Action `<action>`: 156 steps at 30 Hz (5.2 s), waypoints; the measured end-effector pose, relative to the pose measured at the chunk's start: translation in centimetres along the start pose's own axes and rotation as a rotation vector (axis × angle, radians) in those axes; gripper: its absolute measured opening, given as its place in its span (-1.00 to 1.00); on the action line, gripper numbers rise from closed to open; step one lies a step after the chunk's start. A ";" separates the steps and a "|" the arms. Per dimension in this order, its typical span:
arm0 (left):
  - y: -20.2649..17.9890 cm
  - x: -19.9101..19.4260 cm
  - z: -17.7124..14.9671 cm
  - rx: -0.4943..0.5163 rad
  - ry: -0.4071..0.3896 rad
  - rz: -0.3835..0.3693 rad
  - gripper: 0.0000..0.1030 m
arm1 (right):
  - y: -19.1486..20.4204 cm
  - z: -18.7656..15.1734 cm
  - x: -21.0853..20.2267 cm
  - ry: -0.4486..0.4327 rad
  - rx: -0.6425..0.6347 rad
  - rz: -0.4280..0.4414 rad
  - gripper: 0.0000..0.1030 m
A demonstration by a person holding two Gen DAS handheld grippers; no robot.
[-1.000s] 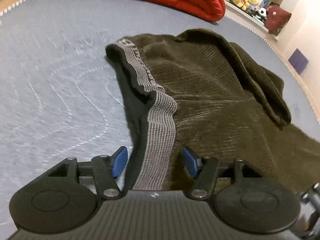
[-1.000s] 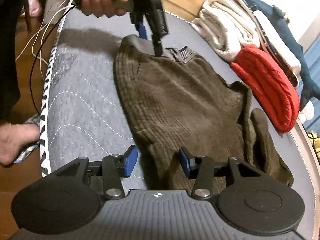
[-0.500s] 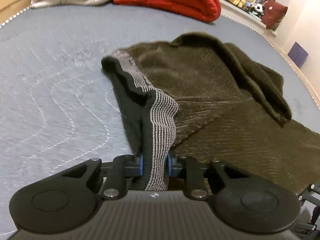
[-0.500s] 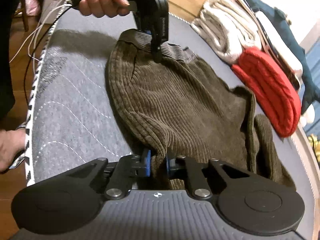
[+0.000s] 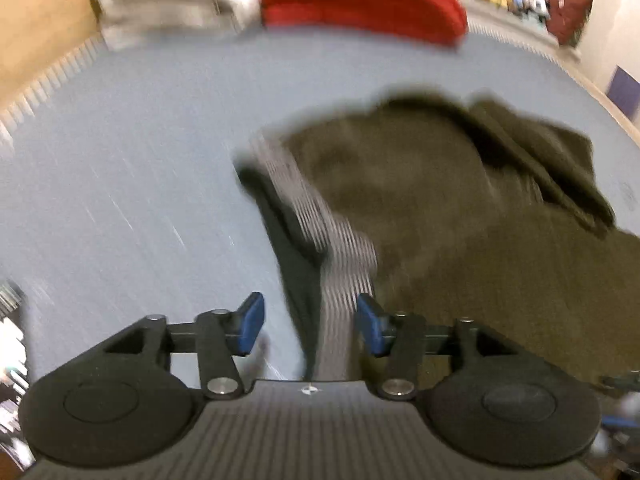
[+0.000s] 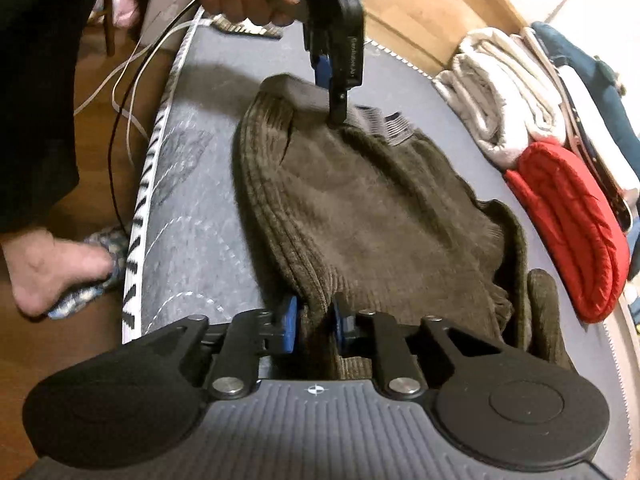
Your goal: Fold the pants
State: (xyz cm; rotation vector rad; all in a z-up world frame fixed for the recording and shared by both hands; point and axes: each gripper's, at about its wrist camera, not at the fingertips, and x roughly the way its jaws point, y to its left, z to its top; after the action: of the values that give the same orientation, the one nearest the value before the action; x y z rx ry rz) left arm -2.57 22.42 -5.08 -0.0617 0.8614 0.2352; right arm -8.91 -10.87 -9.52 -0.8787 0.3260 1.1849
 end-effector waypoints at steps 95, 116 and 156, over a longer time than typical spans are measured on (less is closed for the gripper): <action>-14.1 4.2 8.8 -0.314 0.073 -0.083 0.16 | -25.5 -28.9 -10.9 0.028 1.906 -0.700 0.01; -18.6 6.5 8.8 -0.151 0.103 -0.139 0.23 | -26.8 -31.8 -11.4 0.077 1.955 -0.702 0.20; -17.0 5.9 8.7 -0.128 0.113 -0.158 0.31 | -28.0 -37.8 -16.7 -0.145 2.210 -0.342 0.26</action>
State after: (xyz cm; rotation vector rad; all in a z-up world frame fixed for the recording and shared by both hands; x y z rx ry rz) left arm 11.49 8.24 -4.61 -0.2631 0.9482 0.1392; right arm 18.10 -52.85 -11.05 1.0556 0.9700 0.0563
